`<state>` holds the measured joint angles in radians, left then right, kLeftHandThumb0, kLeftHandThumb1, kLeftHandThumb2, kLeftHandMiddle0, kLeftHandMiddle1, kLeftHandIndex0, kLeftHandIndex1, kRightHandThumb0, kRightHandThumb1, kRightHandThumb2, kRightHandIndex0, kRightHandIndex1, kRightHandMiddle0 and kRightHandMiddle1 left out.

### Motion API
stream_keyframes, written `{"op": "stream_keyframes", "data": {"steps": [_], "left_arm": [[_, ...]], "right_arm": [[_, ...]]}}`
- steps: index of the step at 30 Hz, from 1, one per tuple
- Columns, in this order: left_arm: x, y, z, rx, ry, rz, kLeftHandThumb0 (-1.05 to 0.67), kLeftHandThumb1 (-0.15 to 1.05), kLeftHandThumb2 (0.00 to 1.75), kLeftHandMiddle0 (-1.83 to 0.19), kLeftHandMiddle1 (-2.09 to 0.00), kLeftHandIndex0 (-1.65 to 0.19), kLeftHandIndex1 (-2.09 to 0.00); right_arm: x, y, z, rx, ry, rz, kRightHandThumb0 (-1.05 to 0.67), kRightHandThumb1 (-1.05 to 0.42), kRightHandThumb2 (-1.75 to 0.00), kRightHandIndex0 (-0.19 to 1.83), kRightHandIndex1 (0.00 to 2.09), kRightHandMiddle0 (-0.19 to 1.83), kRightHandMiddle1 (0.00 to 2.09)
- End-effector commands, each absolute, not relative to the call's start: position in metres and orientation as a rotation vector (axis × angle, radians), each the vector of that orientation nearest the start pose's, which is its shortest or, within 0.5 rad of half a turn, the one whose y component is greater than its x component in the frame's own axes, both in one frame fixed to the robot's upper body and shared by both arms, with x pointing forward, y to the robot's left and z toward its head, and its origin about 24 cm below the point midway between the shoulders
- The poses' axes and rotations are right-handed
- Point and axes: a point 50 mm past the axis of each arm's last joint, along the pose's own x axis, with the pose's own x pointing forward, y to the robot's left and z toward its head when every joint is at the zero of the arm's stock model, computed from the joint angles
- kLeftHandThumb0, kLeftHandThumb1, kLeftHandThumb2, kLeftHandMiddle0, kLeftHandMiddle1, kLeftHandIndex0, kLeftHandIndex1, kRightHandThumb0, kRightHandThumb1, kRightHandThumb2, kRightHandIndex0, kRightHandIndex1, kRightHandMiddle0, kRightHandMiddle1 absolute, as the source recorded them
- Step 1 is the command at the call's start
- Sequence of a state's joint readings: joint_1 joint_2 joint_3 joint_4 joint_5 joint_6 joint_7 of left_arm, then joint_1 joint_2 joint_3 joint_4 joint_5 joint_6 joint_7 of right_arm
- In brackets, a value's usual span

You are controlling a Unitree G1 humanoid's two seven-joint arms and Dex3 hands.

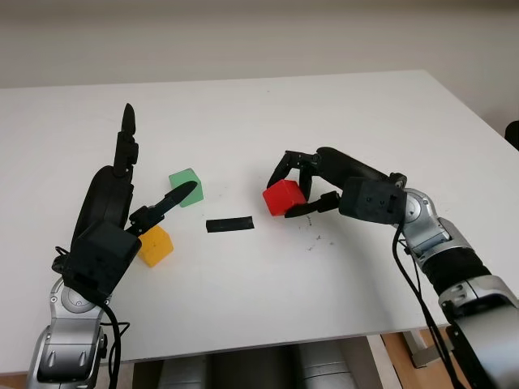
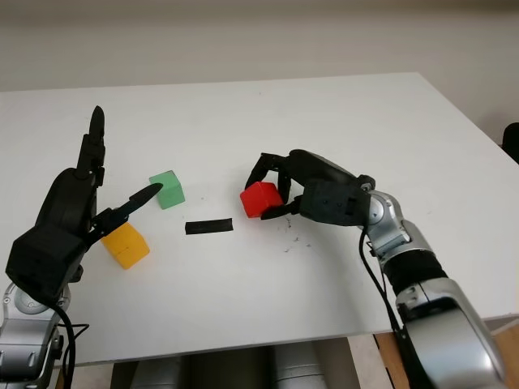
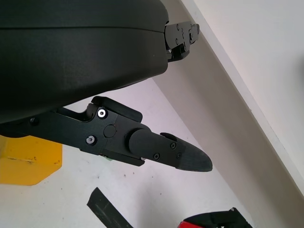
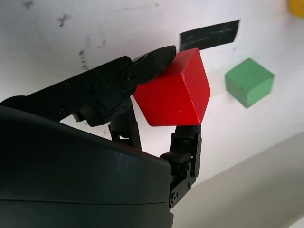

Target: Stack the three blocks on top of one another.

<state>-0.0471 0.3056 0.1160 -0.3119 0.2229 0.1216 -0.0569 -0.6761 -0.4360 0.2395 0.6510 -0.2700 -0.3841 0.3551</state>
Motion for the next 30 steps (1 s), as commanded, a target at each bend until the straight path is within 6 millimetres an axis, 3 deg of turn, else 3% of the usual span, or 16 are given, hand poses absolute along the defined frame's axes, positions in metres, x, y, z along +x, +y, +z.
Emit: {"op": "stream_keyframes", "data": {"steps": [1, 7, 15, 19, 26, 30], "left_arm": [[0.253, 0.209, 0.133, 0.532, -0.252, 0.082, -0.62, 1.05, 0.08, 0.19, 0.0, 0.19, 0.0], [0.253, 0.207, 0.134, 0.528, -0.255, 0.085, -0.6, 1.05, 0.08, 0.19, 0.0, 0.19, 0.0], [0.257, 0.202, 0.135, 0.529, -0.261, 0.077, -0.61, 1.05, 0.08, 0.19, 0.0, 0.19, 0.0], [0.26, 0.199, 0.137, 0.526, -0.261, 0.075, -0.62, 1.05, 0.07, 0.19, 0.0, 0.19, 0.0], [0.264, 0.194, 0.136, 0.512, -0.264, 0.072, -0.6, 1.05, 0.07, 0.19, 0.0, 0.19, 0.0], [0.264, 0.193, 0.135, 0.508, -0.262, 0.078, -0.61, 1.05, 0.07, 0.19, 0.0, 0.19, 0.0]], "right_arm": [[0.355, -0.151, 0.123, -0.846, -0.254, 0.573, -0.35, -0.94, -0.06, 0.6, 1.73, 0.37, 1.56], [0.344, -0.131, 0.132, -0.927, -0.228, 0.586, -0.34, -0.94, -0.05, 0.49, 1.69, 0.33, 1.64], [0.337, -0.102, 0.151, -1.179, -0.176, 0.693, -0.36, -0.95, -0.05, 0.36, 1.86, 0.33, 1.69], [0.337, -0.087, 0.158, -1.289, -0.146, 0.719, -0.32, -0.91, -0.05, 0.37, 1.94, 0.38, 1.49], [0.346, -0.072, 0.161, -1.41, -0.173, 0.733, -0.33, -0.84, -0.04, 0.41, 2.02, 0.47, 1.46], [0.352, -0.064, 0.16, -1.45, -0.192, 0.716, -0.3, -0.86, -0.06, 0.44, 2.09, 0.19, 1.53]]}}
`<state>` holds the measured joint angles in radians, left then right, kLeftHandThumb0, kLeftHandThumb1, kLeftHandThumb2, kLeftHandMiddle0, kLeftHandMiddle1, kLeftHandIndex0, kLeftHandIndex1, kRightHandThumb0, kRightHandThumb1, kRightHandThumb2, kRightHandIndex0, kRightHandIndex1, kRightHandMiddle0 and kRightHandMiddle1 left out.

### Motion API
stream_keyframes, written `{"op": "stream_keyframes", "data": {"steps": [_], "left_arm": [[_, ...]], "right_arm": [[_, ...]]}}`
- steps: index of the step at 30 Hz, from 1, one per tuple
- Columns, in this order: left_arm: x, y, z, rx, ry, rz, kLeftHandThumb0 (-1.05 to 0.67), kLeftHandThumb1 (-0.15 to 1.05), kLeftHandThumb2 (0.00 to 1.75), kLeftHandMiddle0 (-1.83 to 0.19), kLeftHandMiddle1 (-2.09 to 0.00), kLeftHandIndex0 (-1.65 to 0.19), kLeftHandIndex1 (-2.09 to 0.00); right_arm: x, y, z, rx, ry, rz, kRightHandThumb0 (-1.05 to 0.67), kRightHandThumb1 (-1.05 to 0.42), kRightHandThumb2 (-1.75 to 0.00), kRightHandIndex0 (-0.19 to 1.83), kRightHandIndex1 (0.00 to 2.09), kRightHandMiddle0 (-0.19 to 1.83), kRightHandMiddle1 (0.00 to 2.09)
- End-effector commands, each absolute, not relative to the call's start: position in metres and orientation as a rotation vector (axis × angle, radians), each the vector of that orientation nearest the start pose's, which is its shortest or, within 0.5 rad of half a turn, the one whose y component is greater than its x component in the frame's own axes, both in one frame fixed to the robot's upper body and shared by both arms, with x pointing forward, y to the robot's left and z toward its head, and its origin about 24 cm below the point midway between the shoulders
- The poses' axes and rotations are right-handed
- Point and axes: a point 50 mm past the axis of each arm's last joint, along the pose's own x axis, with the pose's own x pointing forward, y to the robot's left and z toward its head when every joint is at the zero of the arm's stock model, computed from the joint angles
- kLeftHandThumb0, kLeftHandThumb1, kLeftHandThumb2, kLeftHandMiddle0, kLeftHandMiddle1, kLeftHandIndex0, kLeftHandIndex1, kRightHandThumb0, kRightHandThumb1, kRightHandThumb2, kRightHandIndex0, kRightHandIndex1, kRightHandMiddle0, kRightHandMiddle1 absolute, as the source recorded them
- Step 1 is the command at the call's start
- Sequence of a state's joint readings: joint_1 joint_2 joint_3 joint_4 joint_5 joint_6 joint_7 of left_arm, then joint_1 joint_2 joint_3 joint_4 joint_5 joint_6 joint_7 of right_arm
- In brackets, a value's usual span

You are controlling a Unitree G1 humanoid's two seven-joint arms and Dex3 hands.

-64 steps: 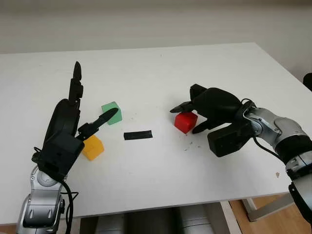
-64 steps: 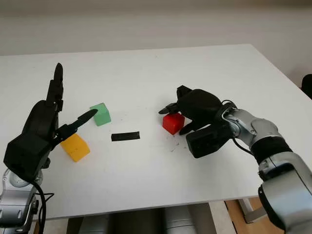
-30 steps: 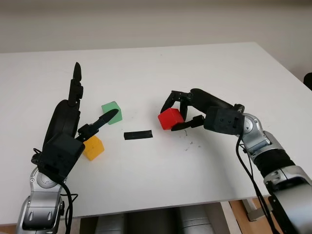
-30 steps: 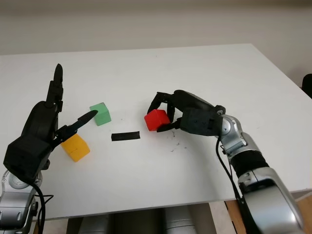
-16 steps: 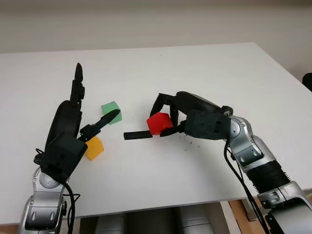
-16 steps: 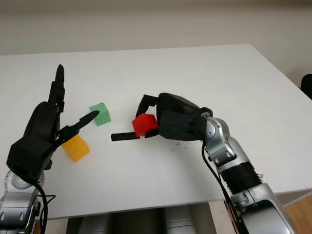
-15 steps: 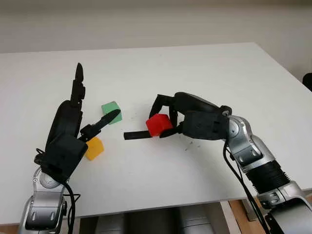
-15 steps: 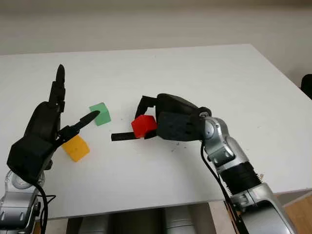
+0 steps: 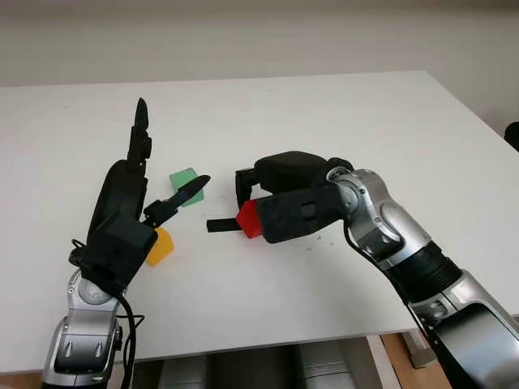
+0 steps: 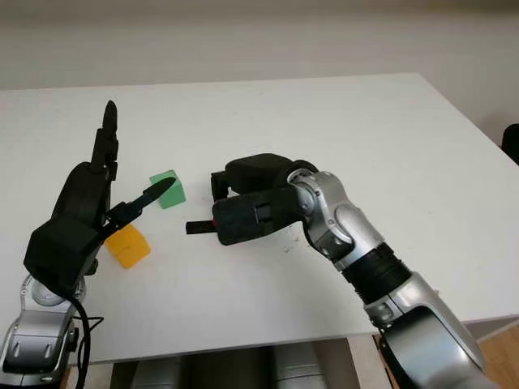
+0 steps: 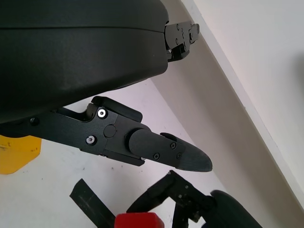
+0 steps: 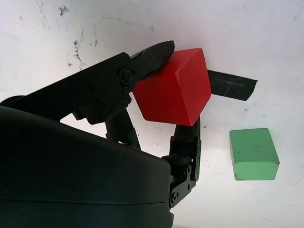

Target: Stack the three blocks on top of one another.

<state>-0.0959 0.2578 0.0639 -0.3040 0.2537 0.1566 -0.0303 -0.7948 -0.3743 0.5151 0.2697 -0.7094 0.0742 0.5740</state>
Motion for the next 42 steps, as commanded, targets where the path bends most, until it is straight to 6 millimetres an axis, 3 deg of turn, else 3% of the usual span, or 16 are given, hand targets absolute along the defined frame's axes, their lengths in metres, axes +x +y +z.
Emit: {"op": "stream_keyframes", "data": {"steps": [1, 5, 10, 20, 26, 38, 42], "left_arm": [[0.264, 0.193, 0.135, 0.507, -0.261, 0.079, -0.61, 1.05, 0.07, 0.19, 0.0, 0.19, 0.0], [0.263, 0.193, 0.135, 0.502, -0.263, 0.079, -0.61, 1.05, 0.07, 0.19, 0.0, 0.19, 0.0], [0.263, 0.193, 0.135, 0.5, -0.258, 0.085, -0.61, 1.05, 0.07, 0.19, 0.0, 0.19, 0.0], [0.263, 0.193, 0.134, 0.496, -0.264, 0.077, -0.62, 1.05, 0.07, 0.19, 0.0, 0.19, 0.0], [0.263, 0.192, 0.134, 0.501, -0.263, 0.08, -0.62, 1.05, 0.06, 0.19, 0.0, 0.19, 0.0], [0.265, 0.192, 0.133, 0.501, -0.264, 0.08, -0.62, 1.05, 0.07, 0.19, 0.0, 0.19, 0.0], [0.265, 0.192, 0.133, 0.496, -0.264, 0.077, -0.62, 1.05, 0.07, 0.19, 0.0, 0.19, 0.0]], "right_arm": [[0.353, -0.063, 0.16, -1.455, -0.191, 0.712, -0.29, -0.87, -0.06, 0.46, 2.09, 0.09, 1.48], [0.359, -0.058, 0.158, -1.464, -0.196, 0.678, -0.3, -0.89, -0.06, 0.44, 2.09, -0.08, 1.45], [0.363, -0.053, 0.157, -1.476, -0.193, 0.666, -0.29, -0.9, -0.06, 0.42, 2.09, -0.12, 1.32], [0.363, -0.046, 0.154, -1.471, -0.179, 0.677, -0.33, -0.9, -0.05, 0.42, 2.09, -0.09, 1.37], [0.361, -0.047, 0.152, -1.45, -0.165, 0.705, -0.34, -0.89, -0.05, 0.37, 2.09, -0.07, 1.55], [0.358, -0.05, 0.152, -1.426, -0.163, 0.755, -0.38, -0.89, -0.05, 0.3, 2.08, 0.1, 1.67], [0.357, -0.05, 0.153, -1.417, -0.157, 0.759, -0.4, -0.88, -0.05, 0.29, 1.97, 0.23, 1.63]]}}
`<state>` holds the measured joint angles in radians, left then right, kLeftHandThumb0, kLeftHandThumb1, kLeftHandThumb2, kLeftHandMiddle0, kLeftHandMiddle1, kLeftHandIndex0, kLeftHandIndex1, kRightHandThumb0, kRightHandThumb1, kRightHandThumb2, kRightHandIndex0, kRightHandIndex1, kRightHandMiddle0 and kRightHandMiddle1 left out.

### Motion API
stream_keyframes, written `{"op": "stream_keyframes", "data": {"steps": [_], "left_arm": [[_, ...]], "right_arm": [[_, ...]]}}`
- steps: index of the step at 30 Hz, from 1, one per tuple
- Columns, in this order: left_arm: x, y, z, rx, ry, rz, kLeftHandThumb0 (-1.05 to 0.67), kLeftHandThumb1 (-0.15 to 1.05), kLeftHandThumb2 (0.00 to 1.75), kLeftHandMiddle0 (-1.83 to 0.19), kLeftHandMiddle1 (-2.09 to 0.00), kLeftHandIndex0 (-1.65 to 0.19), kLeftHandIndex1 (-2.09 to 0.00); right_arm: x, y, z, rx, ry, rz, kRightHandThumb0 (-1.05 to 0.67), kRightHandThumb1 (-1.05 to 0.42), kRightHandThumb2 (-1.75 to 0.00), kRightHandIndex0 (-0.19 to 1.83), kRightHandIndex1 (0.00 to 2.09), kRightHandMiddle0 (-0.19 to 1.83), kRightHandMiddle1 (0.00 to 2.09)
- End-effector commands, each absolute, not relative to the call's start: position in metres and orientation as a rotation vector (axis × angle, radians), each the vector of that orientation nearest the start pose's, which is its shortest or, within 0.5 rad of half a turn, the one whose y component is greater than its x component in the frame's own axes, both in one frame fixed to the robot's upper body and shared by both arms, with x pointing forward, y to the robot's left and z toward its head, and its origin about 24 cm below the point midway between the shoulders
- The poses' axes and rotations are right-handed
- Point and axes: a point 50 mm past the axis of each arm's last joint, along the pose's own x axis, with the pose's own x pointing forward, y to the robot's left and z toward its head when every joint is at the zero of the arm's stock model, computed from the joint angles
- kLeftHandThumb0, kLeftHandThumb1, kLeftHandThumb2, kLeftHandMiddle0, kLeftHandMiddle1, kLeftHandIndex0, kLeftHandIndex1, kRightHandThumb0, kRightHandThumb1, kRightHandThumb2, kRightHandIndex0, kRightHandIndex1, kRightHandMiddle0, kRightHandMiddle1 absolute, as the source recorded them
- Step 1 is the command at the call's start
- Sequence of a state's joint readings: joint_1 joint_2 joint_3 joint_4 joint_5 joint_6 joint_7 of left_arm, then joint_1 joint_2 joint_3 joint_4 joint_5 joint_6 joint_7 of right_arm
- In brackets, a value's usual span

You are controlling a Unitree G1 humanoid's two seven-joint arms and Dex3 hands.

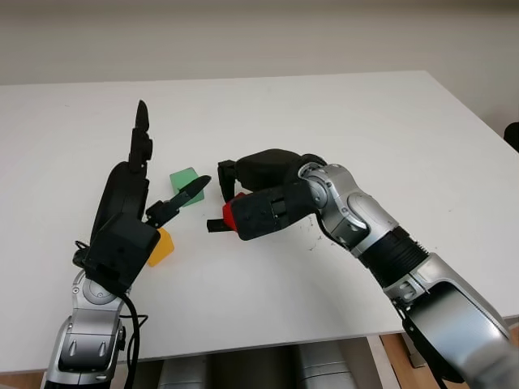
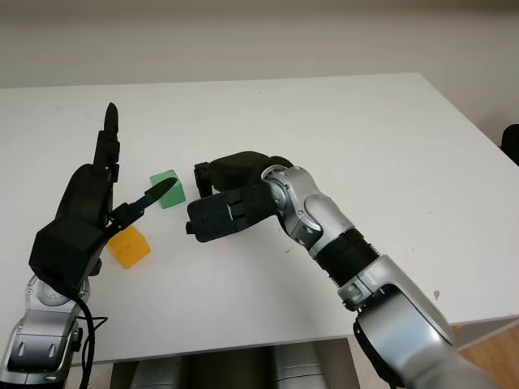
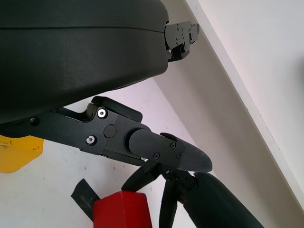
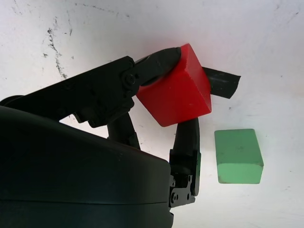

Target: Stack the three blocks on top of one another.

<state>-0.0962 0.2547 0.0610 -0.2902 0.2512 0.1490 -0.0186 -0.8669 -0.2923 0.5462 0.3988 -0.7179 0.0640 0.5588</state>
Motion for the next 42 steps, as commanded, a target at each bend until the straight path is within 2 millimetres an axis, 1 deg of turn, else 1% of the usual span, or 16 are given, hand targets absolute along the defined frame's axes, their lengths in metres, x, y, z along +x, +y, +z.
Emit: {"op": "stream_keyframes", "data": {"steps": [1, 5, 7, 8, 9, 10, 11, 12, 13, 15, 16, 18, 24, 30, 36, 42], "left_arm": [[0.265, 0.191, 0.133, 0.493, -0.264, 0.076, -0.61, 1.05, 0.06, 0.19, 0.0, 0.19, 0.0], [0.264, 0.191, 0.133, 0.494, -0.262, 0.08, -0.61, 1.05, 0.06, 0.19, 0.0, 0.19, 0.0], [0.264, 0.191, 0.133, 0.499, -0.265, 0.082, -0.61, 1.05, 0.06, 0.19, 0.0, 0.19, 0.0], [0.263, 0.191, 0.133, 0.5, -0.266, 0.082, -0.61, 1.05, 0.06, 0.19, 0.0, 0.19, 0.0], [0.263, 0.191, 0.133, 0.5, -0.267, 0.082, -0.61, 1.05, 0.06, 0.19, 0.0, 0.19, 0.0], [0.263, 0.192, 0.133, 0.501, -0.265, 0.085, -0.62, 1.05, 0.07, 0.19, 0.0, 0.19, 0.0], [0.262, 0.192, 0.133, 0.501, -0.263, 0.089, -0.62, 1.05, 0.07, 0.19, 0.0, 0.19, 0.0], [0.262, 0.193, 0.133, 0.501, -0.261, 0.091, -0.62, 1.05, 0.07, 0.19, 0.0, 0.19, 0.0], [0.261, 0.193, 0.134, 0.504, -0.261, 0.095, -0.62, 1.05, 0.07, 0.19, 0.0, 0.19, 0.0], [0.261, 0.194, 0.134, 0.51, -0.259, 0.104, -0.62, 1.05, 0.07, 0.19, 0.0, 0.19, 0.0], [0.26, 0.195, 0.134, 0.514, -0.259, 0.109, -0.62, 1.05, 0.07, 0.19, 0.0, 0.19, 0.0], [0.26, 0.195, 0.134, 0.518, -0.257, 0.116, -0.64, 1.05, 0.08, 0.19, -0.01, 0.19, -0.01], [0.259, 0.196, 0.134, 0.528, -0.259, 0.131, -0.65, 1.05, 0.08, 0.18, -0.04, 0.19, -0.04], [0.257, 0.197, 0.137, 0.545, -0.279, 0.13, -0.63, 1.05, 0.08, 0.19, -0.05, 0.19, -0.04], [0.241, 0.201, 0.145, 0.673, -0.285, 0.187, -0.65, 1.05, 0.07, 0.07, -0.09, 0.09, -0.09], [0.212, 0.208, 0.155, 0.845, -0.218, 0.156, -0.71, 1.03, 0.06, 0.0, -0.1, 0.0, -0.12]], "right_arm": [[0.356, -0.05, 0.153, -1.411, -0.159, 0.759, -0.39, -0.88, -0.05, 0.29, 1.96, 0.24, 1.62], [0.356, -0.053, 0.154, -1.403, -0.162, 0.775, -0.39, -0.88, -0.05, 0.3, 1.95, 0.32, 1.6], [0.355, -0.056, 0.157, -1.413, -0.167, 0.784, -0.46, -0.89, -0.05, 0.22, 2.04, 0.27, 1.62], [0.354, -0.058, 0.16, -1.421, -0.164, 0.785, -0.53, -0.88, -0.05, 0.17, 2.07, 0.11, 1.52], [0.354, -0.06, 0.163, -1.427, -0.163, 0.783, -0.59, -0.89, -0.05, -0.04, 1.84, 0.01, 1.2], [0.354, -0.065, 0.167, -1.42, -0.176, 0.769, -0.62, -0.89, -0.05, -0.12, 1.65, 0.0, 0.93], [0.354, -0.069, 0.17, -1.401, -0.192, 0.752, -0.66, -0.88, -0.05, -0.16, 1.45, 0.02, 0.57], [0.354, -0.072, 0.173, -1.388, -0.204, 0.74, -0.67, -0.88, -0.05, -0.18, 1.34, 0.05, 0.38], [0.354, -0.077, 0.176, -1.364, -0.216, 0.72, -0.67, -0.87, -0.05, -0.18, 1.28, 0.07, 0.28], [0.353, -0.085, 0.185, -1.342, -0.246, 0.675, -0.68, -0.9, -0.05, -0.09, 0.55, 0.04, 0.12], [0.353, -0.088, 0.189, -1.34, -0.256, 0.647, -0.69, -0.9, -0.05, -0.06, 0.38, 0.02, 0.08], [0.353, -0.095, 0.195, -1.327, -0.281, 0.595, -0.7, -0.91, -0.05, -0.06, 0.19, -0.01, 0.05], [0.353, -0.115, 0.204, -1.23, -0.302, 0.505, -0.68, -0.92, -0.06, -0.17, 0.06, -0.12, 0.01], [0.349, -0.131, 0.211, -1.131, -0.309, 0.49, -0.73, -0.94, -0.06, -0.19, 0.0, -0.19, 0.0], [0.341, -0.154, 0.205, -0.764, -0.416, 0.396, -0.72, -1.0, -0.08, -0.18, 0.01, -0.13, 0.04], [0.337, -0.176, 0.189, -0.459, -0.379, 0.323, -0.6, -1.02, -0.06, -0.09, 0.06, -0.05, 0.08]]}}
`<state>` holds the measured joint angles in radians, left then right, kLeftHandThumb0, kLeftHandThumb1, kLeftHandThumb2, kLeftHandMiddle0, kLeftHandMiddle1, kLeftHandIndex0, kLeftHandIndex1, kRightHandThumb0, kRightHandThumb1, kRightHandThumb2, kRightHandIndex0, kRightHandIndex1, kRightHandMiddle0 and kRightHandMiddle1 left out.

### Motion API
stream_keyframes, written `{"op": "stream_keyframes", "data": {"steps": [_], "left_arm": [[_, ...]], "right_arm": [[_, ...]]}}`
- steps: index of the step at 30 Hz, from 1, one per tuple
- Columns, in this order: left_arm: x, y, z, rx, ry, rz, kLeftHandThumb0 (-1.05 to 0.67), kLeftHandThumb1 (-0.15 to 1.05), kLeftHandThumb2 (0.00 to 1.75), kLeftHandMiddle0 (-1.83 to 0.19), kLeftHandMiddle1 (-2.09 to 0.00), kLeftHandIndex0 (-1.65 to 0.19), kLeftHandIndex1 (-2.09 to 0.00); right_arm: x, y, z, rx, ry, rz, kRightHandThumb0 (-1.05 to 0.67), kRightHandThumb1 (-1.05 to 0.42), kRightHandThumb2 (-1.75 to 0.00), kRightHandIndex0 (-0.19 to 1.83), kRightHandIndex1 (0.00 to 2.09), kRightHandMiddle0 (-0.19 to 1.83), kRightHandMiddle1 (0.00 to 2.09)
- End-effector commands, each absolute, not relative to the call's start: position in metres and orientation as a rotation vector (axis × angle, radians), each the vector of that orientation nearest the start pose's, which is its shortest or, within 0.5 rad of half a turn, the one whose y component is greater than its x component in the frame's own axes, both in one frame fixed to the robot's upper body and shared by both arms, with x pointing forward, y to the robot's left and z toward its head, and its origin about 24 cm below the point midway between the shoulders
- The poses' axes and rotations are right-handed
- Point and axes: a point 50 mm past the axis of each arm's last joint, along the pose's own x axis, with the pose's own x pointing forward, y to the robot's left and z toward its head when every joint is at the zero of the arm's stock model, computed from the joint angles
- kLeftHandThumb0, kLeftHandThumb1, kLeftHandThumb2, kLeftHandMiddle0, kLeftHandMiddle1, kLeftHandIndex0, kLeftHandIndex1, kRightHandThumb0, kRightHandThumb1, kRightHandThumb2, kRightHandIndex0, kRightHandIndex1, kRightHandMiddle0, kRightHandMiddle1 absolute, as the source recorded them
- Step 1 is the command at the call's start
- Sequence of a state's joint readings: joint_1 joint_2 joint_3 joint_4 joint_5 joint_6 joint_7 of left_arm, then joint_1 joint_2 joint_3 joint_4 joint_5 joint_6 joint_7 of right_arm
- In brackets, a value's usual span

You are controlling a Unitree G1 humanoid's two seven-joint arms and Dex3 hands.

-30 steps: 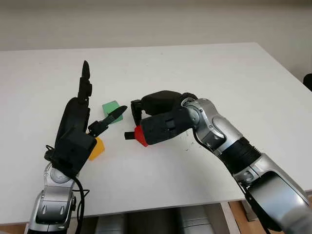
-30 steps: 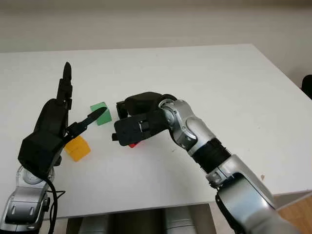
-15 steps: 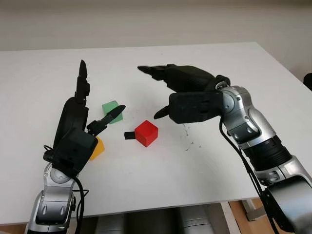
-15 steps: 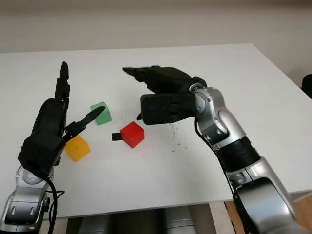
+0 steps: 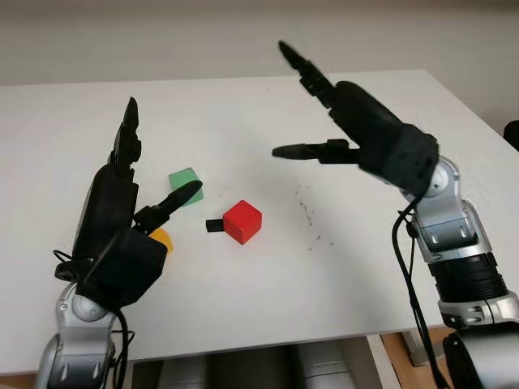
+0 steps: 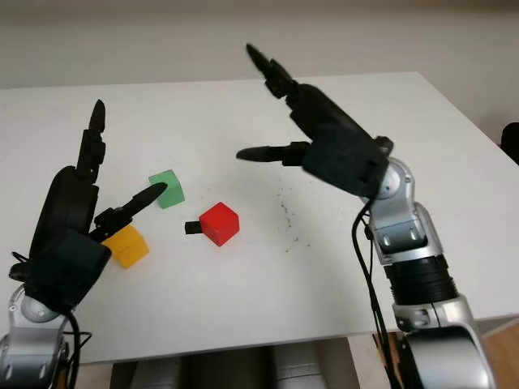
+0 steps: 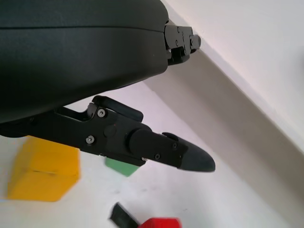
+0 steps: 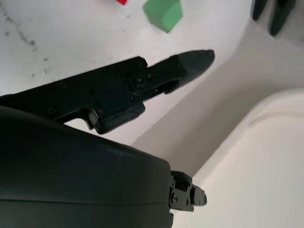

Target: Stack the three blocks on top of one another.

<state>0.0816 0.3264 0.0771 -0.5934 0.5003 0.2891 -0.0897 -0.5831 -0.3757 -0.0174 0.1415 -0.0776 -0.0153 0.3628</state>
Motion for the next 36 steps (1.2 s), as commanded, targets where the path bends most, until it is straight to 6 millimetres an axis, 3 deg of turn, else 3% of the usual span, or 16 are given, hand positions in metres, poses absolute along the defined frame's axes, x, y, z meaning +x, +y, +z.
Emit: {"op": "stream_keyframes", "data": {"steps": [1, 8, 16, 22, 36], "left_arm": [[0.206, 0.21, 0.156, 0.862, -0.201, 0.152, -0.71, 1.01, 0.05, -0.01, -0.1, -0.01, -0.12], [0.174, 0.219, 0.158, 1.027, -0.073, 0.19, -0.76, 1.0, 0.05, -0.02, -0.07, 0.01, -0.09], [0.161, 0.218, 0.154, 1.117, 0.021, 0.22, -0.75, 0.99, 0.05, -0.02, -0.06, 0.04, -0.06], [0.169, 0.218, 0.145, 1.164, 0.055, 0.272, -0.77, 1.0, 0.06, -0.02, -0.05, 0.06, -0.05], [0.216, 0.204, 0.133, 1.114, 0.049, 0.218, -0.65, 0.9, 0.04, -0.1, -0.08, -0.01, -0.08]], "right_arm": [[0.337, -0.178, 0.187, -0.436, -0.369, 0.315, -0.62, -1.03, -0.06, -0.09, 0.07, -0.05, 0.08], [0.332, -0.188, 0.18, -0.323, -0.322, 0.25, -0.6, -1.03, -0.06, -0.08, 0.06, -0.05, 0.07], [0.331, -0.189, 0.176, -0.326, -0.314, 0.228, -0.62, -1.02, -0.05, -0.06, 0.07, -0.04, 0.07], [0.332, -0.188, 0.174, -0.34, -0.308, 0.227, -0.65, -1.01, -0.05, -0.05, 0.07, -0.01, 0.08], [0.332, -0.184, 0.172, -0.315, -0.326, 0.226, -0.6, -0.96, -0.05, -0.01, 0.08, 0.03, 0.1]]}}
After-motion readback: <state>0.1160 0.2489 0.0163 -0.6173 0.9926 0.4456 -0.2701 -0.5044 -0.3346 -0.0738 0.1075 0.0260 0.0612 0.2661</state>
